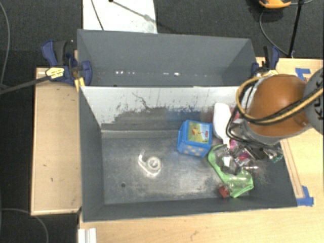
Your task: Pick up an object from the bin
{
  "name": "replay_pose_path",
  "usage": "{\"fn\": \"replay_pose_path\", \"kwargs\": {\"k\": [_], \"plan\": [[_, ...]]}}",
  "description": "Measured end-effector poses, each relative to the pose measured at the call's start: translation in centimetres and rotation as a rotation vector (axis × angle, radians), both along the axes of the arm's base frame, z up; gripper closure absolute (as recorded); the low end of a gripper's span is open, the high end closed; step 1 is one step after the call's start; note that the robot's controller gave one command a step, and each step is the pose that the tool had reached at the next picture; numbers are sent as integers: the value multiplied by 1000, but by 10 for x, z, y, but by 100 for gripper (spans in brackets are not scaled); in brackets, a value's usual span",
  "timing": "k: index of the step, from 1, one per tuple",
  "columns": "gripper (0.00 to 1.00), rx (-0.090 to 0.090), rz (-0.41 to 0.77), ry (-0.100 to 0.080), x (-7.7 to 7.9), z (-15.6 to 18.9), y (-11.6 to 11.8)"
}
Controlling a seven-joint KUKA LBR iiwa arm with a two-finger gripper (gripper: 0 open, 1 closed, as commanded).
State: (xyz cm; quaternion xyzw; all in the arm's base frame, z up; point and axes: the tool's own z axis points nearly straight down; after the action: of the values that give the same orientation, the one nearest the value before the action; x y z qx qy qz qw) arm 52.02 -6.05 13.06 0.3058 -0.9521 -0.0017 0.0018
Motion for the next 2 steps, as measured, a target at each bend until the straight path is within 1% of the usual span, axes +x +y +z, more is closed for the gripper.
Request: {"fn": "replay_pose_path", "kwargs": {"k": [2], "plan": [[100, -1, -1, -4, 1, 34, 0]]}}
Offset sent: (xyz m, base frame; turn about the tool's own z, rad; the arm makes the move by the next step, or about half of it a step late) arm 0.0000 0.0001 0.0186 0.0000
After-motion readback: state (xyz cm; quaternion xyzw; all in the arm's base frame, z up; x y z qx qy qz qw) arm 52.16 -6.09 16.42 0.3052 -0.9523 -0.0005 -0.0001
